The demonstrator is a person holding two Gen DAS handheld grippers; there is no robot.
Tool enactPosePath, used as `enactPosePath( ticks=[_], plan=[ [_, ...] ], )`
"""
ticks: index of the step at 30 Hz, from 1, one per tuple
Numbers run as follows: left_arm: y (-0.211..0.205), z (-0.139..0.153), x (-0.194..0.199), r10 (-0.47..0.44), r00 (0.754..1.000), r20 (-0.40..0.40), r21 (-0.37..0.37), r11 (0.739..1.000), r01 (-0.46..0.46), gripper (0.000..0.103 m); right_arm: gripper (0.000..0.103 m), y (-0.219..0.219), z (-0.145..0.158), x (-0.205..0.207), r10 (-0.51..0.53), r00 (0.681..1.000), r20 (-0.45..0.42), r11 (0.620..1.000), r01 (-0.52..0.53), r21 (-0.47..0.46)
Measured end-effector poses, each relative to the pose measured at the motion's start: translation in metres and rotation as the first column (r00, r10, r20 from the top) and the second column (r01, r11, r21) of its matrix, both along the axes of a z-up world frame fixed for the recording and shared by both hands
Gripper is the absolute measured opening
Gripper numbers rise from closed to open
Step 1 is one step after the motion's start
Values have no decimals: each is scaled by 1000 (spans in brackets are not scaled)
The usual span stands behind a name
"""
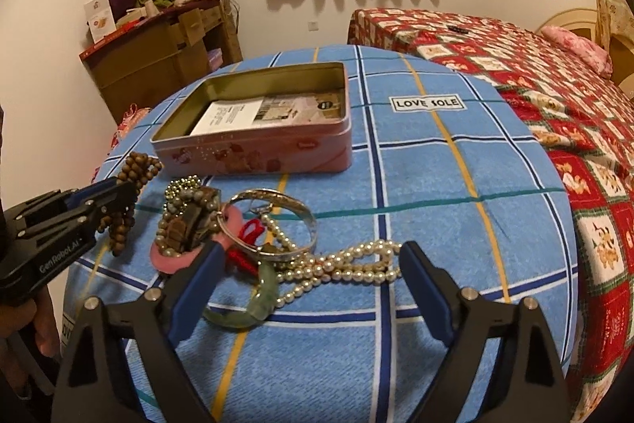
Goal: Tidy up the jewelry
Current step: 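Grasp the brown wooden bead strand with the left tool while the right tool grasps the silver bangle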
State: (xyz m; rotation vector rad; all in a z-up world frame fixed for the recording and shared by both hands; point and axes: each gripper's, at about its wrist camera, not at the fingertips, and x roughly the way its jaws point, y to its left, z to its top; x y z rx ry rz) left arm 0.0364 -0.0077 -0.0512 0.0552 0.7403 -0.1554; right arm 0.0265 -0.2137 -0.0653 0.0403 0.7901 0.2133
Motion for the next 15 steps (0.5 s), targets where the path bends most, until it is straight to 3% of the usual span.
enactPosePath(
  ticks=[2, 7, 15],
  plan=[
    [2, 0, 1, 5, 1000, 0, -3, 1000, -5, 21, 90, 1, 1, 1, 7, 1000, -1, 1000, -7, 7],
    [3, -2, 1, 7, 1000, -4, 0, 1000, -7, 21, 72, 14, 0, 4, 65, 998, -13, 998, -65, -1],
    [3, -3, 1, 1, 1000, -3, 3, 1000, -1, 21, 71, 18, -3, 21, 85, 996, -42, 996, -84, 17]
  ],
)
